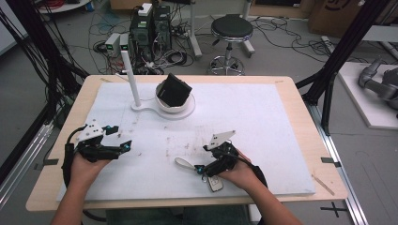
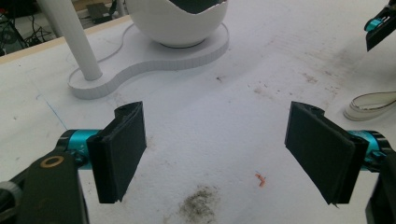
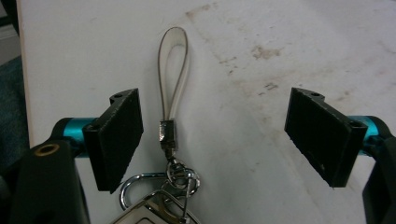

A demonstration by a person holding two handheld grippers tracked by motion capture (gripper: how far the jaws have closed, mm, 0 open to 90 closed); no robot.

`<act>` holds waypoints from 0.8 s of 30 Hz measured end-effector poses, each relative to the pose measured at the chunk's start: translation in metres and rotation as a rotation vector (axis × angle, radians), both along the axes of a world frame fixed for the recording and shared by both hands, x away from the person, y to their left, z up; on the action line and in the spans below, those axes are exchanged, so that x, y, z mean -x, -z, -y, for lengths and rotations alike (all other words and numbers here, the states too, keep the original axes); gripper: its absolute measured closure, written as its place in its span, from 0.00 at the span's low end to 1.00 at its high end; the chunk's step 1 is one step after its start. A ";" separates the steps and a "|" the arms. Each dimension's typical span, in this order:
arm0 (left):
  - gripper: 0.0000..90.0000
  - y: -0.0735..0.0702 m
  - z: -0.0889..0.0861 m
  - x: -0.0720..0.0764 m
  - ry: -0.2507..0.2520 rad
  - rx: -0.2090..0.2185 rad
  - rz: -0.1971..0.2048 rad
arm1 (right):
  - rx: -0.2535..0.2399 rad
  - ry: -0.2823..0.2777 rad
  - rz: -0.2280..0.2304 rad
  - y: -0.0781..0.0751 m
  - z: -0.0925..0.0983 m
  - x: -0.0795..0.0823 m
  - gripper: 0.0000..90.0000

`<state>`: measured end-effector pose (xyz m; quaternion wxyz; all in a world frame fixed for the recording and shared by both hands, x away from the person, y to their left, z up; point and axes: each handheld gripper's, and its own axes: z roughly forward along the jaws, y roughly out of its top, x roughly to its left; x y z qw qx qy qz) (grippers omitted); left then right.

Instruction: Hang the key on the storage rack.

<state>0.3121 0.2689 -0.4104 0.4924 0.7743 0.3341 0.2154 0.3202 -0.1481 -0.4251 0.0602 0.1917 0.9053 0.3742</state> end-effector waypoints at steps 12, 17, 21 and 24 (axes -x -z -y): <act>0.23 0.000 0.002 0.000 0.003 -0.001 0.001 | 0.085 -0.092 -0.013 0.008 -0.012 0.005 0.39; 0.23 0.000 0.002 0.000 0.002 -0.001 0.002 | 0.137 -0.125 -0.007 0.011 -0.015 0.007 0.57; 0.23 0.000 0.002 0.000 0.003 -0.001 0.001 | 0.152 -0.142 0.017 0.009 -0.015 0.009 0.82; 0.23 0.000 0.002 0.000 0.003 -0.004 0.003 | 0.161 -0.160 0.032 0.009 -0.016 0.013 0.91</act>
